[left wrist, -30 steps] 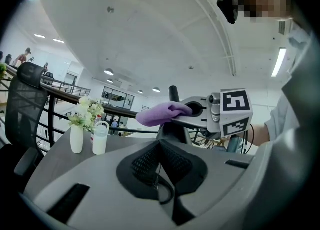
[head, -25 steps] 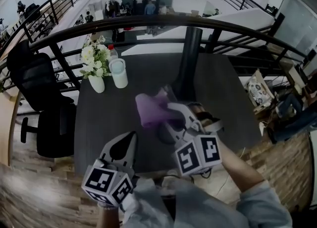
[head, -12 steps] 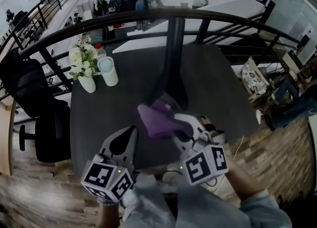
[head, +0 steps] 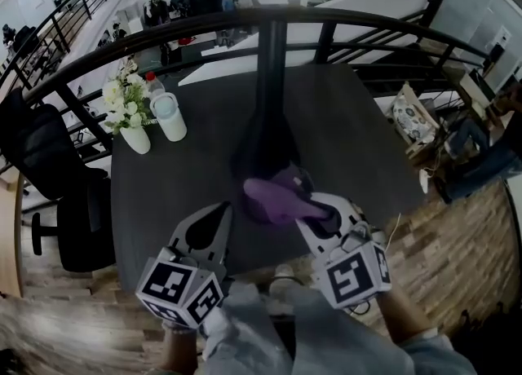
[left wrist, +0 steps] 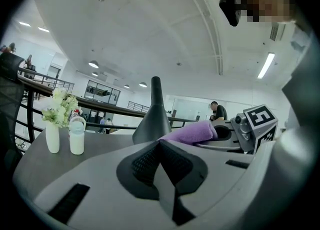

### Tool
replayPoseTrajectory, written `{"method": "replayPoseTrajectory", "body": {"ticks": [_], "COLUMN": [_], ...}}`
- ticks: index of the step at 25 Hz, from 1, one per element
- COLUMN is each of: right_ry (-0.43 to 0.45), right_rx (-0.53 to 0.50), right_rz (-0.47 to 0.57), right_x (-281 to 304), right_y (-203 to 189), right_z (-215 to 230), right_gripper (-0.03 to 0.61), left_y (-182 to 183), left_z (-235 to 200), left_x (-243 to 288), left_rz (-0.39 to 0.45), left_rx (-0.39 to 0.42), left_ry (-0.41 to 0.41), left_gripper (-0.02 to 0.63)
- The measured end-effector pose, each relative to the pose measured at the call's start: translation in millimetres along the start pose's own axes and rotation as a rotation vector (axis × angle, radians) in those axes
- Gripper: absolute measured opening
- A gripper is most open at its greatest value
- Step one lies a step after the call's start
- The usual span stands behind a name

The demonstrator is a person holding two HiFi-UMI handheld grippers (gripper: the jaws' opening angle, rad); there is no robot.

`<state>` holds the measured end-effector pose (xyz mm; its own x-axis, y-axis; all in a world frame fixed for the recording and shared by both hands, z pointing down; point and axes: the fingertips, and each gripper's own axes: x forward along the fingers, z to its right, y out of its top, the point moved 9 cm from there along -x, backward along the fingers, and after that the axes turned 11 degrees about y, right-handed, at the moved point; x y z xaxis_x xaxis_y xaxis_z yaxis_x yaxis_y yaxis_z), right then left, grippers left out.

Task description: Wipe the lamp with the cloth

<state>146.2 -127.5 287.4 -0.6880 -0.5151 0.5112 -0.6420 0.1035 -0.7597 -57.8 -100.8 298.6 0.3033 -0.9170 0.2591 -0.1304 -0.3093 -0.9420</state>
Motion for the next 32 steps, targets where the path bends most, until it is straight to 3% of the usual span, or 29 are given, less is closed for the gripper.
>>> {"method": "replayPoseTrajectory", "body": {"ticks": [12,22,32], "right_ry": [-0.095,-0.116,-0.148], "right_rx": [0.206,0.429,0.528], "right_rz": [-0.044,-0.006,-0.006], "right_x": [-26.3,-29.7,-19.3], "right_y": [-36.9,-68.4,-86.2], "right_z": [4.6,-2.3,-4.9], "right_gripper": [0.051,0.051,0.051], "left_y": [-3.2,-6.5,-12.6], "left_z": [13.8,14.4,17.5], "left_x": [17.1,24.1,31.1], "left_rz": [-0.046,-0.061,-0.084], "left_rx": [0.03,0.045,0.044], "left_ry": [-0.036,-0.05,-0.055], "left_gripper": [0.012,0.012,0.012]}}
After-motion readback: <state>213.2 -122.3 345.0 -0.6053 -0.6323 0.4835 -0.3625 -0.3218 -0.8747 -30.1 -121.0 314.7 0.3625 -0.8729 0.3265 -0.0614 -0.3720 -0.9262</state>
